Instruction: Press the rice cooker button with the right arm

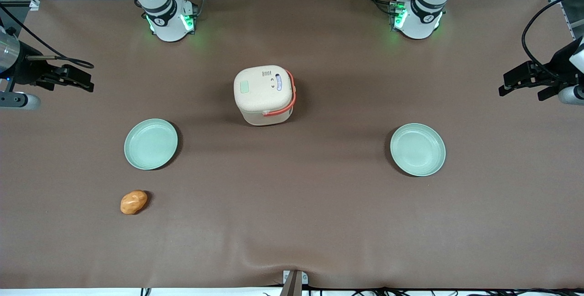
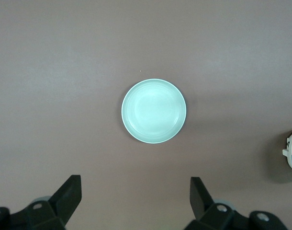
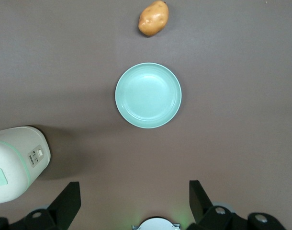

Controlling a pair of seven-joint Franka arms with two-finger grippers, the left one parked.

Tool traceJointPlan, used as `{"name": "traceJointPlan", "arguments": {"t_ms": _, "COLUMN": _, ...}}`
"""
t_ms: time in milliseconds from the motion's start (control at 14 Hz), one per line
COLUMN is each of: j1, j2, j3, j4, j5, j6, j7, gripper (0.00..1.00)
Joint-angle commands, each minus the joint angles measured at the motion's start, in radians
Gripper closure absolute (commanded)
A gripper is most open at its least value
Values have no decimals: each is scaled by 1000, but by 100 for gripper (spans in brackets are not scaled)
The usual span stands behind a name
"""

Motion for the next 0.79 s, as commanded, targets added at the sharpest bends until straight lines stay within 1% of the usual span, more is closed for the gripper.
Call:
{"name": "traceJointPlan", "arguments": {"t_ms": 0, "j1": 8, "j2": -13, "j3": -8, "j4": 3, "j5": -4, "j6": -13, "j7": -5, "gripper": 0}}
{"name": "traceJointPlan", "arguments": {"t_ms": 357, "j1": 3, "j2": -15, "j3": -10, "j4": 3, "j5": 1, "j6": -13, "j7": -6, "gripper": 0}}
{"name": "traceJointPlan", "arguments": {"t_ms": 571, "j1": 8, "j2": -15, "j3": -31, "j4": 3, "j5": 13, "j6": -16, "j7": -2, "gripper": 0}}
{"name": "traceJointPlan", "arguments": {"t_ms": 643, "j1": 14, "j2": -13, "j3": -27, "j4": 3, "j5": 16, "j6": -16, "j7": -8, "gripper": 0}}
{"name": "traceJointPlan", "arguments": {"t_ms": 714, "j1": 43, "j2": -13, "j3": -22, "j4": 3, "j5": 22, "j6": -16, "j7": -3, "gripper": 0}}
